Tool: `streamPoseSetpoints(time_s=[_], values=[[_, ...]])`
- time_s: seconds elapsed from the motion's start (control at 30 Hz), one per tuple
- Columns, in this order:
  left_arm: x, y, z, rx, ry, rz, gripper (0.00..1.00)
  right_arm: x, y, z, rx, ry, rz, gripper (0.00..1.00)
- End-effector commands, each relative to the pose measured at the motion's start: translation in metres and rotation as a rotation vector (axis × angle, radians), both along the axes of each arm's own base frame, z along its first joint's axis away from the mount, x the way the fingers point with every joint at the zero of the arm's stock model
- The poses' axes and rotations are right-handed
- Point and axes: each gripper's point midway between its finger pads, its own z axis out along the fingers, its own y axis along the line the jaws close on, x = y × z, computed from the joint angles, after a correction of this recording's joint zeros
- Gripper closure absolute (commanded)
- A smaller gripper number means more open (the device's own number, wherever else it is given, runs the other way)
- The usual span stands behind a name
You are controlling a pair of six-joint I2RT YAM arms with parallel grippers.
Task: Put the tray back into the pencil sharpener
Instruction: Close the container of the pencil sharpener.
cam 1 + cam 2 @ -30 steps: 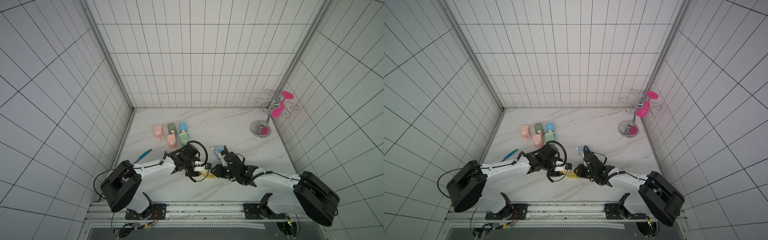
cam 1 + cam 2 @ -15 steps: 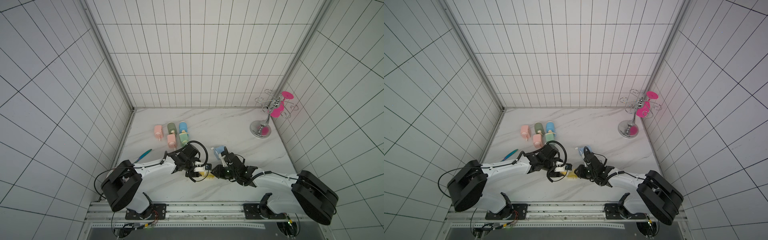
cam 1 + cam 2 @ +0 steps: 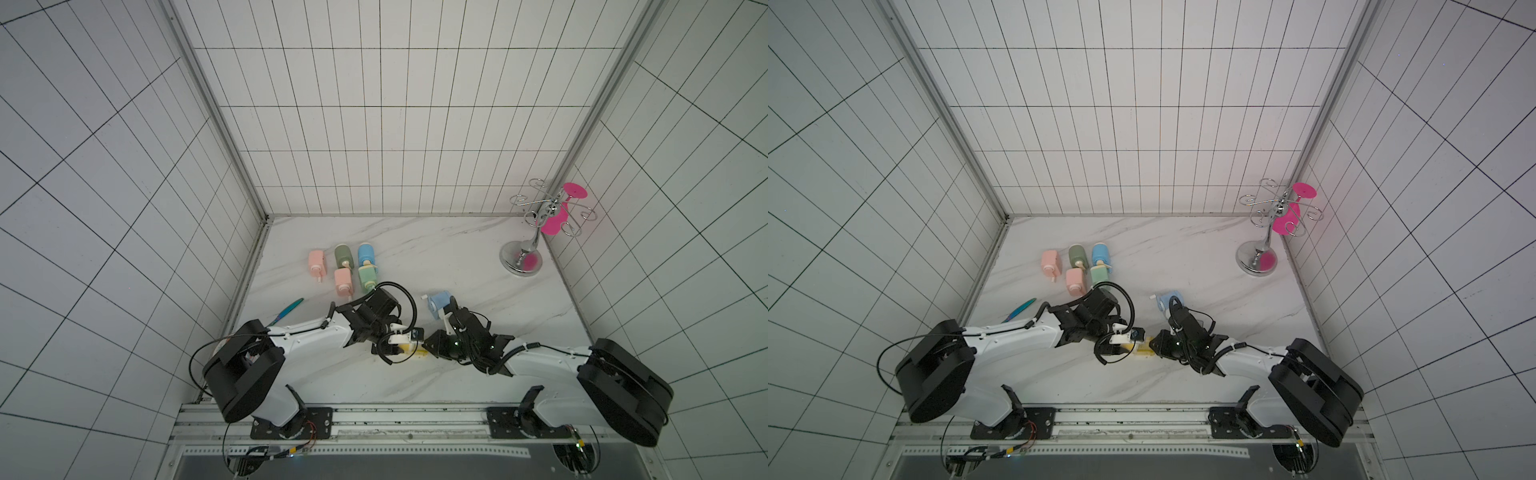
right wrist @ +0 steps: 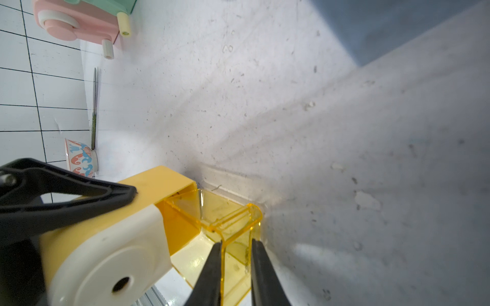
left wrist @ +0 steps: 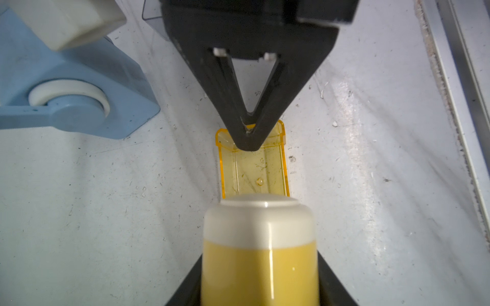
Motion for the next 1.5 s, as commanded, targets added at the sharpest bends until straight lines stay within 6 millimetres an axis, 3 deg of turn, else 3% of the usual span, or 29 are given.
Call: streamPoseSetpoints(time_s=[0.0, 0.43, 0.8, 1.17, 1.47], values=[[-0.007, 0.001, -0.005, 0.017, 0.029, -0.017, 0.63, -0.004, 0.002, -0.005, 0.03, 0.023, -0.018, 0.8], [0.005, -0.01, 0.005, -0.041, 0.013, 0.035, 0.65, -0.006, 0.016, 0.004, 0.129, 0.036, -0.006, 0.81], [0.022, -0.016, 0.017, -0.091, -0.033, 0.074, 0.77, -0.013, 0.017, 0.01, 0.144, 0.034, 0.026, 0.82], [0.016, -0.025, 0.019, -0.123, -0.046, -0.008, 0.81, -0.015, 0.014, 0.018, 0.097, 0.007, 0.072, 0.83], [0.018, -0.026, 0.022, -0.145, -0.105, -0.033, 0.97, -0.014, 0.017, 0.028, 0.084, -0.021, 0.108, 0.8]])
